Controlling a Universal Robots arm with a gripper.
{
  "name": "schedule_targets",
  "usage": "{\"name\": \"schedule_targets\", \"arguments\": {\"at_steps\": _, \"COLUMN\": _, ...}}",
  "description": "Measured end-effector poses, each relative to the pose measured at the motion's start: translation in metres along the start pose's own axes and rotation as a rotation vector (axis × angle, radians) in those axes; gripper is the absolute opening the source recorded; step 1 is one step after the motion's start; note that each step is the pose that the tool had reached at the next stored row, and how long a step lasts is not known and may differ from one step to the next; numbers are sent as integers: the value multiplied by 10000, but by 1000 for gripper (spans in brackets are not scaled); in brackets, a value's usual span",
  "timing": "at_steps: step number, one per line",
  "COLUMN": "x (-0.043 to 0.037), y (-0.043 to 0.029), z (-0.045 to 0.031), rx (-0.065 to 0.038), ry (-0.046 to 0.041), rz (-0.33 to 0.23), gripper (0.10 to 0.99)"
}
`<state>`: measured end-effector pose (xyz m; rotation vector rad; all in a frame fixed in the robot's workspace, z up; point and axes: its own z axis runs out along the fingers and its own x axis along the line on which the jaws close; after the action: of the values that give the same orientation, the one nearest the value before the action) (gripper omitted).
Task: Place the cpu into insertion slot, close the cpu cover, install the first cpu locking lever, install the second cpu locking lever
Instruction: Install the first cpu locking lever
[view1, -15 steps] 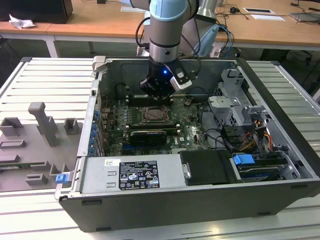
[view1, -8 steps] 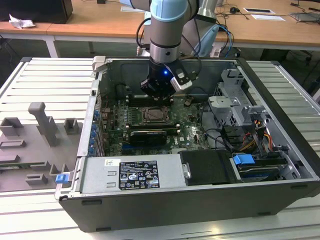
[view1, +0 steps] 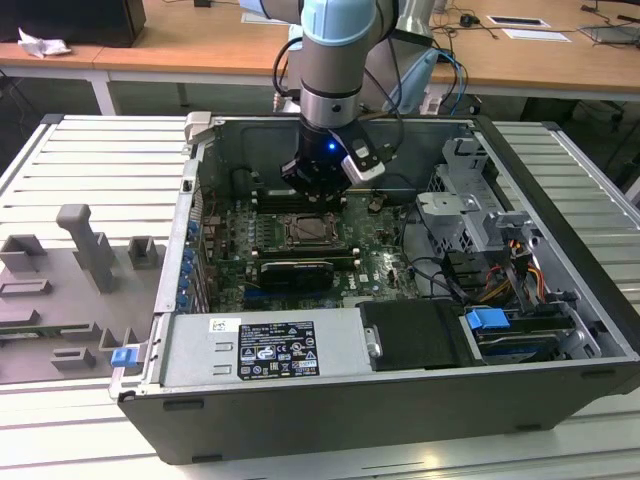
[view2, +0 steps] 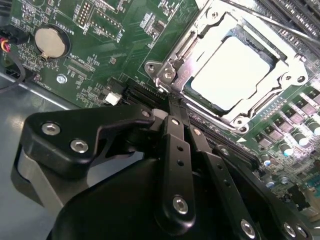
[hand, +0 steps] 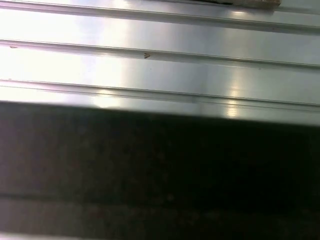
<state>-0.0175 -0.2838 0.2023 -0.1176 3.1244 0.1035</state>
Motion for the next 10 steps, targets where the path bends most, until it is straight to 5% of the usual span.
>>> {"name": "schedule_targets", "arguments": {"at_steps": 10, "x": -1, "y": -2, "z": -2, "rx": -21, "ry": 0, "rz": 3, "gripper": 106}}
